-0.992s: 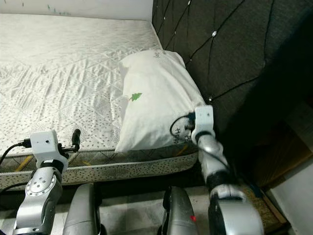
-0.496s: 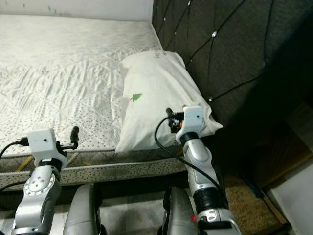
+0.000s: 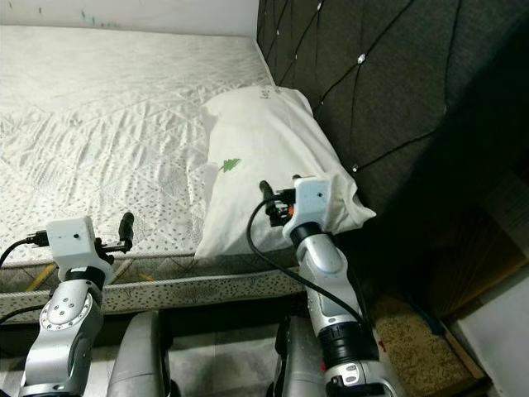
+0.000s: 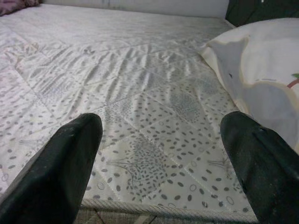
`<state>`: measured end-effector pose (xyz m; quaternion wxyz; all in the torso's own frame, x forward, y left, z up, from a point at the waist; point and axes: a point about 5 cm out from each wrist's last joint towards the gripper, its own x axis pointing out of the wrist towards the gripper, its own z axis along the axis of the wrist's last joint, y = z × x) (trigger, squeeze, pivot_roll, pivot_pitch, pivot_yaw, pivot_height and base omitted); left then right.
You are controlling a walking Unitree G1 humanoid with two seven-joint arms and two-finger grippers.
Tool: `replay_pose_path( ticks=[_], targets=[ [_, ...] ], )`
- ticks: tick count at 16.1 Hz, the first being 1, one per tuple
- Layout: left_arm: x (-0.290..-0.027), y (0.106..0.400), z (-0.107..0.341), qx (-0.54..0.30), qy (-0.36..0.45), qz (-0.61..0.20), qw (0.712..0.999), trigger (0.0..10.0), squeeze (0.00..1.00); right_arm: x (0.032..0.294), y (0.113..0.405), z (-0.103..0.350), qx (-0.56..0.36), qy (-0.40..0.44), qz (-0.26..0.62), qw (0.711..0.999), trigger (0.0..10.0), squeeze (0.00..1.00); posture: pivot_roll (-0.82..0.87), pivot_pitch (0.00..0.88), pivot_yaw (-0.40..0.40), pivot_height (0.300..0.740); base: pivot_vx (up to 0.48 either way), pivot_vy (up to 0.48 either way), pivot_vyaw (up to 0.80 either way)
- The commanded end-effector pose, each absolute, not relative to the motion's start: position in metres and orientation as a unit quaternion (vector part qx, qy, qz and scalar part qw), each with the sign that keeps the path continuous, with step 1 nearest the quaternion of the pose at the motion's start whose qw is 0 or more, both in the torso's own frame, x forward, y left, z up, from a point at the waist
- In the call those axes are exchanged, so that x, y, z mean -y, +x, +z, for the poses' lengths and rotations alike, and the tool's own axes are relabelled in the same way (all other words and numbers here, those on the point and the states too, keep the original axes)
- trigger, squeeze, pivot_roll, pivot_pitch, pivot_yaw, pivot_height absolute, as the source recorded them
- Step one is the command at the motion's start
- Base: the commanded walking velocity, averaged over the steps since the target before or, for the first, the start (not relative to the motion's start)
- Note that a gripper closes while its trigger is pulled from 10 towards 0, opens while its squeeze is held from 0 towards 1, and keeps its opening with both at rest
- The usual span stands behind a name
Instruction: Clean up the room
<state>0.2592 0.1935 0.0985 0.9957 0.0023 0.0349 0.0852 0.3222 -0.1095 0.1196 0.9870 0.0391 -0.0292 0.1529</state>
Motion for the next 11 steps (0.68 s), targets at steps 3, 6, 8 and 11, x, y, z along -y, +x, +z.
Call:
replay_pose_path(
  ticks=[3,6,8,11],
  targets=[
    [-0.1900,0.2617,0.1027,-0.027,0.001,0.074,0.997,10.0,0.00,0.1121,0.3235,0.1258,0.037,0.032,0.150,0.988,10.0,0.00,0.04,0.000,-0.068,0.651,0.000,0.000,0.00],
    [-0.1888,0.2625,0.1027,-0.027,-0.001,0.072,0.997,10.0,0.00,0.1148,0.3249,0.1248,0.030,0.026,0.145,0.989,10.0,0.00,0.03,0.000,-0.071,0.686,0.000,0.000,0.00],
    [-0.1884,0.2630,0.1025,-0.027,-0.002,0.073,0.997,10.0,0.00,0.1152,0.3268,0.1250,0.027,0.023,0.144,0.989,10.0,0.00,0.03,0.000,-0.073,0.720,0.000,0.000,0.00],
    [-0.1877,0.2632,0.1022,-0.026,-0.003,0.072,0.997,10.0,0.00,0.1150,0.3284,0.1258,0.027,0.022,0.144,0.989,10.0,0.00,0.03,0.000,-0.075,0.740,0.000,0.000,0.00]
  ],
)
